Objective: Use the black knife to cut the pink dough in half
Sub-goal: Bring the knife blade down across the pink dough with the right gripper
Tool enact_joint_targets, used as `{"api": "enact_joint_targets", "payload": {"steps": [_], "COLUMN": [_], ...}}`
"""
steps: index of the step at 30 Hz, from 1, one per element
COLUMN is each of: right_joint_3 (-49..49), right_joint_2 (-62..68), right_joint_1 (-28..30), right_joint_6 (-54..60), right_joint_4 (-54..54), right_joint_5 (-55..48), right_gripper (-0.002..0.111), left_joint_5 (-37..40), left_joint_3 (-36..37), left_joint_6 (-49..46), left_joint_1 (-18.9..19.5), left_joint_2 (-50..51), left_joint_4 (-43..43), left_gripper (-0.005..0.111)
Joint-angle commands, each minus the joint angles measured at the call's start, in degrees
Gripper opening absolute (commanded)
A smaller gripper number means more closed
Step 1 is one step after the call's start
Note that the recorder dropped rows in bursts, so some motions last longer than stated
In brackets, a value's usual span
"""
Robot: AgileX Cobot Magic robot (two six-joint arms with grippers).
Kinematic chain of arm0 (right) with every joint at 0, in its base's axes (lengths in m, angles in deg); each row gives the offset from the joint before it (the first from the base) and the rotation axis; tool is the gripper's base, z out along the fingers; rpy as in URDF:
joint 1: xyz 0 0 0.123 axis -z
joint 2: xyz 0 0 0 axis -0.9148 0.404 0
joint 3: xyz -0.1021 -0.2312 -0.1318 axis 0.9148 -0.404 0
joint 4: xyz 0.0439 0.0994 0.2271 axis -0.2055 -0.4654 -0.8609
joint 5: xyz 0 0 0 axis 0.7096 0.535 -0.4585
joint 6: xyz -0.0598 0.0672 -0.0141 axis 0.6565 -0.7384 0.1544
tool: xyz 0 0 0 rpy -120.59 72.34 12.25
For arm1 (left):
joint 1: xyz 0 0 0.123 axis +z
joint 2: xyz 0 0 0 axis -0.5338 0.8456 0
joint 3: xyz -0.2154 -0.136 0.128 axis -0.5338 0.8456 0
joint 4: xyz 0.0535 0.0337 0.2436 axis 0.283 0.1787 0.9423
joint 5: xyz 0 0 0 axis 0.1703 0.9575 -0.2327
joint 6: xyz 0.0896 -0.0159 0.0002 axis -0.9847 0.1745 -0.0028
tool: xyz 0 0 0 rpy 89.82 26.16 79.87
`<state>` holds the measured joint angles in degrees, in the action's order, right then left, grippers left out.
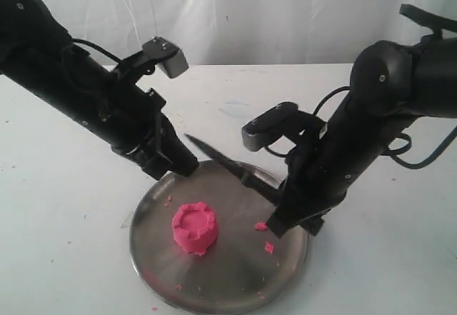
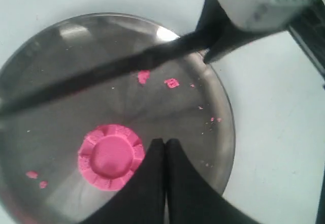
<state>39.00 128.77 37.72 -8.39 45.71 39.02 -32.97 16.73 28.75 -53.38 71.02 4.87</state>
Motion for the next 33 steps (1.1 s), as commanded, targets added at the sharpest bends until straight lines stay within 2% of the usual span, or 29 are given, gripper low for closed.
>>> {"api": "enact_joint_targets", "payload": {"steps": [1, 3, 5, 10, 16, 21, 28, 33], "right_joint_3": [-0.2, -0.5, -1.1, -1.5, -1.5, -1.5, -1.5, -1.5], "right_joint_2": [0.6, 1.2, 1.2, 1.2, 1.6, 2.6, 4.2, 4.4], "right_joint_1": [-3.5, -4.3, -5.0, -7.3, -8.1, -8.1, -8.1, -8.1], "right_joint_6": [7.2, 7.9, 9.3, 9.0, 6.4, -1.9, -1.8, -1.8], "right_joint_4": [-2.2, -2.1, -2.1, -1.8, 2.2, 9.9, 9.5, 9.5], "right_joint_5": [-0.9, -1.2, -2.3, -7.0, -3.1, 0.1, 2.3, 3.9], "right_gripper": [0.0, 0.0, 0.0, 0.0, 0.0, 0.0, 0.0, 0.0], "left_joint_5": [-3.5, -11.6, -14.5, -14.3, -18.2, -19.0, -21.6, -24.1], "left_joint_3": [1.6, 5.5, 7.5, 6.7, 8.1, 8.5, 10.8, 11.8], "left_joint_6": [2.2, 6.2, 10.6, 12.8, 12.8, 12.7, 12.4, 12.3], "left_joint_1": [-0.1, 1.0, 1.7, 1.8, 1.7, 1.6, 1.5, 1.5], "left_joint_2": [-2.9, -1.8, -1.1, -3.0, -1.6, -0.6, 1.0, 1.8], "left_joint_4": [9.2, 13.0, 12.8, 11.8, 10.2, 2.2, -0.6, -9.6], "left_gripper": [0.0, 0.0, 0.0, 0.0, 0.0, 0.0, 0.0, 0.0]}}
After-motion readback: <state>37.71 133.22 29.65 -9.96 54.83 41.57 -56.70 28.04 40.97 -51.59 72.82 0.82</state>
